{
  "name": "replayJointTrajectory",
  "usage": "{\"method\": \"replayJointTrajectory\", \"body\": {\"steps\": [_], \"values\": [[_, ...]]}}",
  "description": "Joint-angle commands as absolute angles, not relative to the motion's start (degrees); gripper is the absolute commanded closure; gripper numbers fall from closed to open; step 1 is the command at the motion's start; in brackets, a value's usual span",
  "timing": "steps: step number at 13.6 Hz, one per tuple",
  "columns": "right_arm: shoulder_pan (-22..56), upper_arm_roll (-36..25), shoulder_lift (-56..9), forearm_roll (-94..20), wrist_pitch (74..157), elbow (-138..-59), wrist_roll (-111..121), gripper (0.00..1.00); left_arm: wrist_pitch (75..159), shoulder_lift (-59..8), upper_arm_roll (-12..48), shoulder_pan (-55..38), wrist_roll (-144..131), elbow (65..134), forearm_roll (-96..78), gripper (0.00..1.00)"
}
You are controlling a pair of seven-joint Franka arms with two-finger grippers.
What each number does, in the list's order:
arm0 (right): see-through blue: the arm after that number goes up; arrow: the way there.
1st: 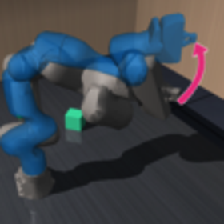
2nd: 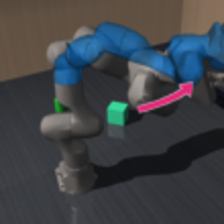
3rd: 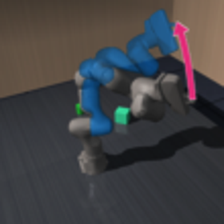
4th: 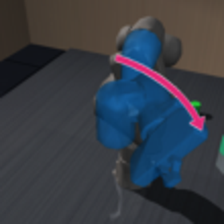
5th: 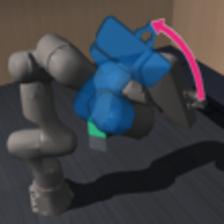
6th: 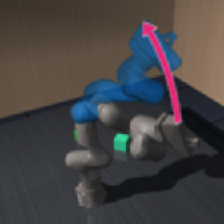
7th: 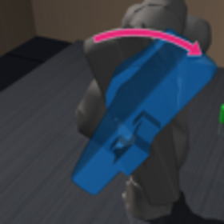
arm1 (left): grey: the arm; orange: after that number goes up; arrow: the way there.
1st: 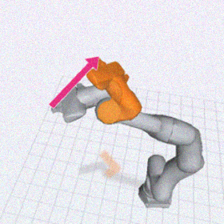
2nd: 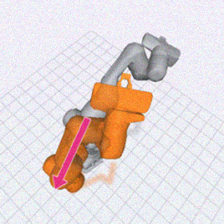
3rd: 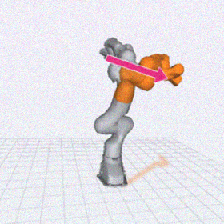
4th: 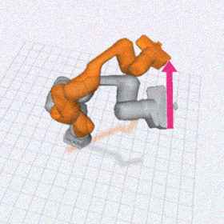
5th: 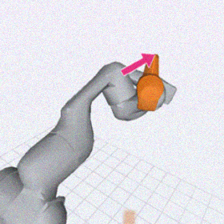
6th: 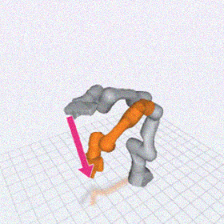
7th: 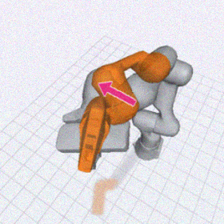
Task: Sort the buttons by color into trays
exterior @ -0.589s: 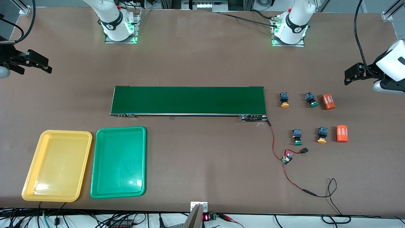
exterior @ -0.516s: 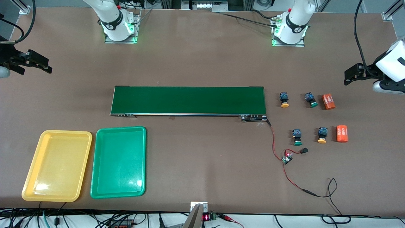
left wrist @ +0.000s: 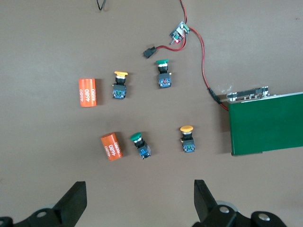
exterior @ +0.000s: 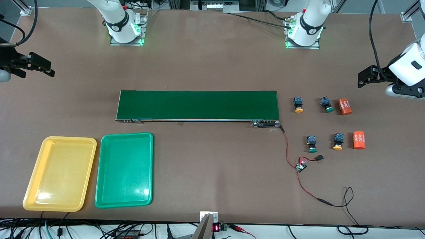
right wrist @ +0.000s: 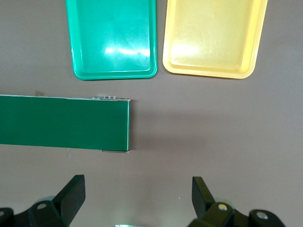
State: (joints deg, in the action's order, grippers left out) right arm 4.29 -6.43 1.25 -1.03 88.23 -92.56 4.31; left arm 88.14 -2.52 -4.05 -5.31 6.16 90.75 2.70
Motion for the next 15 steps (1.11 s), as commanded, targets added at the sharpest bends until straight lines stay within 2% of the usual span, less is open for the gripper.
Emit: {"method": "replayJointTrajectory", "body": {"steps": [1, 4, 5, 6, 9, 13, 15], "values": [[4.6, -6.3, 1.1, -0.3, 87.1, -91.6, 3.9, 0.0, 86.1, -5.3, -4.2, -5.8, 6.9, 88.6, 3.1, 0.0], [4.6, -6.3, 1.1, -0.3, 87.1, -91.6, 3.9, 0.0, 83.8, -8.9, -4.2, -5.5, 7.0, 87.8, 2.7, 0.0], [4.6, -6.3, 1.1, -0.3, 87.1, -91.7, 3.9, 0.0, 83.5, -11.4, -4.5, -5.3, 7.0, 83.4, 2.1, 0.0], [4.6, -6.3, 1.1, -0.3, 87.2, -91.6, 3.9, 0.0, 83.2, -12.7, -4.6, -5.1, 8.2, 82.2, 2.5, 0.0], [4.6, -6.3, 1.1, -0.3, 87.1, -91.7, 3.9, 0.0, 87.7, -18.0, -4.6, -3.4, 9.7, 82.7, 3.3, 0.0], [4.6, -6.3, 1.1, -0.3, 87.2, -91.6, 3.9, 0.0, 107.3, -27.6, -4.7, 5.0, 25.6, 83.8, 3.2, 0.0], [4.6, -6.3, 1.1, -0.3, 87.2, -91.7, 3.9, 0.0, 117.5, -31.2, -4.7, 8.0, 28.2, 86.9, 3.1, 0.0]]}}
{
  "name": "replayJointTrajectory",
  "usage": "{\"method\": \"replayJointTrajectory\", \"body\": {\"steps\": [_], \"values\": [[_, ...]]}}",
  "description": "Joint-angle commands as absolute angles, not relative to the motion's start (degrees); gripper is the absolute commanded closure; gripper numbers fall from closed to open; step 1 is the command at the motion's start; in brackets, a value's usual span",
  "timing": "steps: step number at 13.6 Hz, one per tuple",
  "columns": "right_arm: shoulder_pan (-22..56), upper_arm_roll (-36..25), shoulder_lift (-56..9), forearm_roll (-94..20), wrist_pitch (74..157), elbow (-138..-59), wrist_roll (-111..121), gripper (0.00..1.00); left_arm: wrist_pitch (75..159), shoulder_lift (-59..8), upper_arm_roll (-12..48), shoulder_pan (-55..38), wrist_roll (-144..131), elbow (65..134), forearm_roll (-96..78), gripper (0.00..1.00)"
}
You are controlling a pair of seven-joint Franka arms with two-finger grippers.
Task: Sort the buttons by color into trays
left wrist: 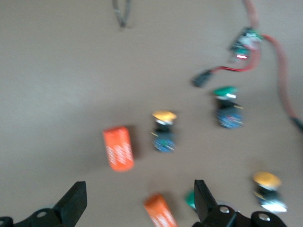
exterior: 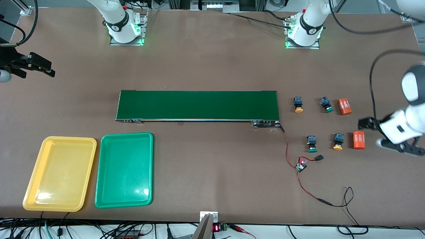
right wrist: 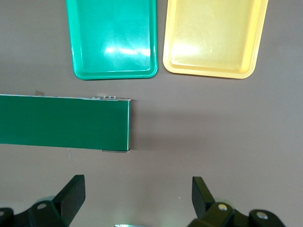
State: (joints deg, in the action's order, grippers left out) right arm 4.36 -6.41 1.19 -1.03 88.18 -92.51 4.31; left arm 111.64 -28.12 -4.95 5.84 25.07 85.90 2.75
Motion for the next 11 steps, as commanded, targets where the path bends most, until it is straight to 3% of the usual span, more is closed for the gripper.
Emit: {"method": "replayJointTrajectory", "body": {"steps": [1, 7, 10, 11], "values": [[4.5, -6.3, 1.1, -0.3, 87.3, -91.7, 3.8, 0.0, 121.8, -32.3, -4.7, 9.0, 28.3, 89.1, 3.1, 0.0], [4.0, -6.6, -1.4, -0.3, 86.1, -91.8, 4.7, 0.0, 152.5, -33.9, -4.7, 11.5, 28.6, 109.0, 3.2, 0.0], [4.0, -6.7, -4.9, -0.4, 76.9, -91.7, 4.4, 0.0, 154.3, -35.4, -4.6, 12.9, 28.5, 110.0, 3.1, 0.0], [3.8, -6.7, -5.2, -0.3, 75.5, -91.7, 4.5, 0.0, 154.3, -36.2, -4.4, 13.5, 28.4, 110.0, 3.0, 0.07]]}}
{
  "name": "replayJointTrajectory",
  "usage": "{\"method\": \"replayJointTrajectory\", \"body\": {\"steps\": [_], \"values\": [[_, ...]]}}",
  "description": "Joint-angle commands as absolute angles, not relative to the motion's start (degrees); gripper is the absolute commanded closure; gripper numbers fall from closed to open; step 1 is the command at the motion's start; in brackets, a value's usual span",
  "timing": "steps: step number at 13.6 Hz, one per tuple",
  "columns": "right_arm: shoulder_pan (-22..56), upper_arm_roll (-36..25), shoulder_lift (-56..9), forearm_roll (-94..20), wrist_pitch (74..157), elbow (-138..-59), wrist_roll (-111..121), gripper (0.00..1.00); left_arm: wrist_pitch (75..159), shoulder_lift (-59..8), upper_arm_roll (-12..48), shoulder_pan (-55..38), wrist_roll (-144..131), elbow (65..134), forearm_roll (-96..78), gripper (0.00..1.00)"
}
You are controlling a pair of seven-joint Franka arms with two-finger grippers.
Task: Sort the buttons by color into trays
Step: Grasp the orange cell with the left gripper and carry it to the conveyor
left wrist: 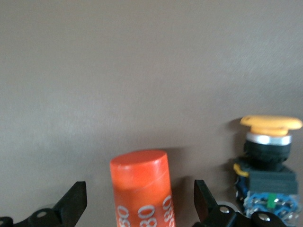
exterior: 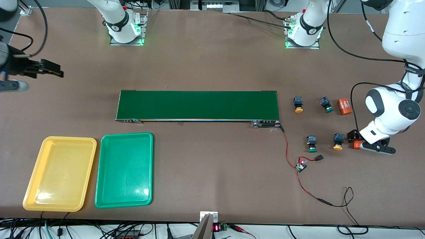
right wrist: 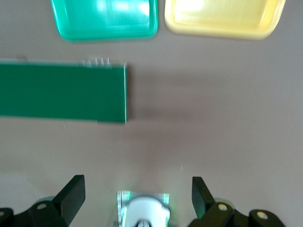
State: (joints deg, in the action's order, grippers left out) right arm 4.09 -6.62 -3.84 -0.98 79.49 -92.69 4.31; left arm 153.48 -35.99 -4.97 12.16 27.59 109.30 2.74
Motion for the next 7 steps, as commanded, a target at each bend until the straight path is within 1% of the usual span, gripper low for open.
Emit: {"method": "replayJointTrajectory", "body": {"steps": [1, 2, 3, 4, 6, 7], "values": [[3.6, -6.8, -5.3, -0.3, 75.4, -91.7, 4.5, 0.0, 154.3, -36.5, -4.2, 13.8, 28.0, 110.0, 2.9, 0.31], [3.5, -7.0, -5.4, -0.2, 75.2, -91.7, 4.6, 0.0, 153.9, -36.5, -4.2, 13.5, 27.9, 109.8, 2.9, 0.54], [3.3, -7.1, -5.7, -0.2, 75.1, -91.8, 5.0, 0.0, 153.4, -36.2, -4.2, 13.5, 27.9, 109.6, 2.9, 0.62], [2.0, -7.1, -5.8, -0.3, 75.0, -91.8, 7.5, 0.0, 151.8, -35.9, -4.1, 13.4, 28.0, 109.3, 3.0, 0.68], [1.7, -7.1, -5.9, -0.3, 75.5, -91.8, 9.1, 0.0, 148.0, -34.7, -3.3, 13.3, 28.2, 108.6, 3.0, 0.8], [1.8, -7.1, -5.8, -0.3, 75.5, -91.8, 8.7, 0.0, 145.4, -33.8, -2.7, 13.3, 28.3, 108.0, 3.0, 0.84]]}}
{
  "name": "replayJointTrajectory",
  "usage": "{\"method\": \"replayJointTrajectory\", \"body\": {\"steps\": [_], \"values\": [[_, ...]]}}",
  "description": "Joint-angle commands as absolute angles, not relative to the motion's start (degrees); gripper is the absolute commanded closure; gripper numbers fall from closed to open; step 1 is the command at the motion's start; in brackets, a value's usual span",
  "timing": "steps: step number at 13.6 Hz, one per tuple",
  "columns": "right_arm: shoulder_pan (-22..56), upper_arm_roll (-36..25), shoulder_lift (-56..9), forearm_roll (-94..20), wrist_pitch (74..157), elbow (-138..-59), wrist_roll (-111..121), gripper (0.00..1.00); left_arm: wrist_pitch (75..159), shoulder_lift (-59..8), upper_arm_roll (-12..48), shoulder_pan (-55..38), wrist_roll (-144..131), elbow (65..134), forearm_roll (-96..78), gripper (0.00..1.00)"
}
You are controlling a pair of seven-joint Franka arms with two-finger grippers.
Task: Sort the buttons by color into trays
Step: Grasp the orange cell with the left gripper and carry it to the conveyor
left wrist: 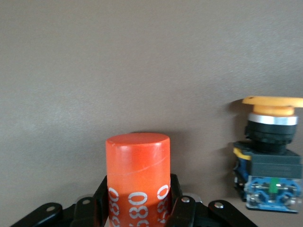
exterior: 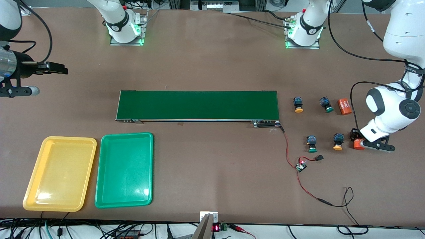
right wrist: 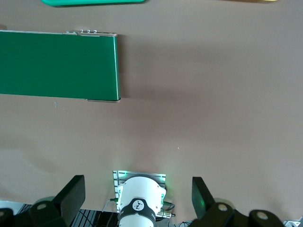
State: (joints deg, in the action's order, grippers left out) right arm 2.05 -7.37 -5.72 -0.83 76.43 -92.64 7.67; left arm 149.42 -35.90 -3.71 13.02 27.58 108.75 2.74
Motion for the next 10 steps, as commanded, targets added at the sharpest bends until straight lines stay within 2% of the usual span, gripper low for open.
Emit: {"method": "replayJointTrajectory", "body": {"steps": [1, 5, 6, 8, 10], "values": [[1.8, -7.0, -5.8, -0.4, 75.6, -91.7, 8.5, 0.0, 138.8, -32.4, -1.6, 13.3, 28.5, 106.5, 3.1, 0.84], [1.7, -7.0, -5.9, -0.8, 75.1, -91.8, 8.2, 0.0, 109.1, -30.7, 5.1, 12.8, 36.6, 94.2, 3.1, 0.84], [1.7, -7.0, -5.9, -0.8, 75.1, -91.8, 8.1, 0.0, 102.7, -30.4, 9.3, 13.2, 37.9, 92.9, 2.4, 0.88], [1.7, -7.0, -6.0, -0.8, 75.0, -91.8, 8.1, 0.0, 97.5, -28.3, 17.9, 12.8, 37.7, 92.8, 3.3, 0.88], [1.6, -7.0, -6.1, -0.9, 75.1, -92.0, 8.2, 0.0, 96.2, -28.1, 23.6, 12.5, 39.6, 93.8, 4.0, 0.88]]}}
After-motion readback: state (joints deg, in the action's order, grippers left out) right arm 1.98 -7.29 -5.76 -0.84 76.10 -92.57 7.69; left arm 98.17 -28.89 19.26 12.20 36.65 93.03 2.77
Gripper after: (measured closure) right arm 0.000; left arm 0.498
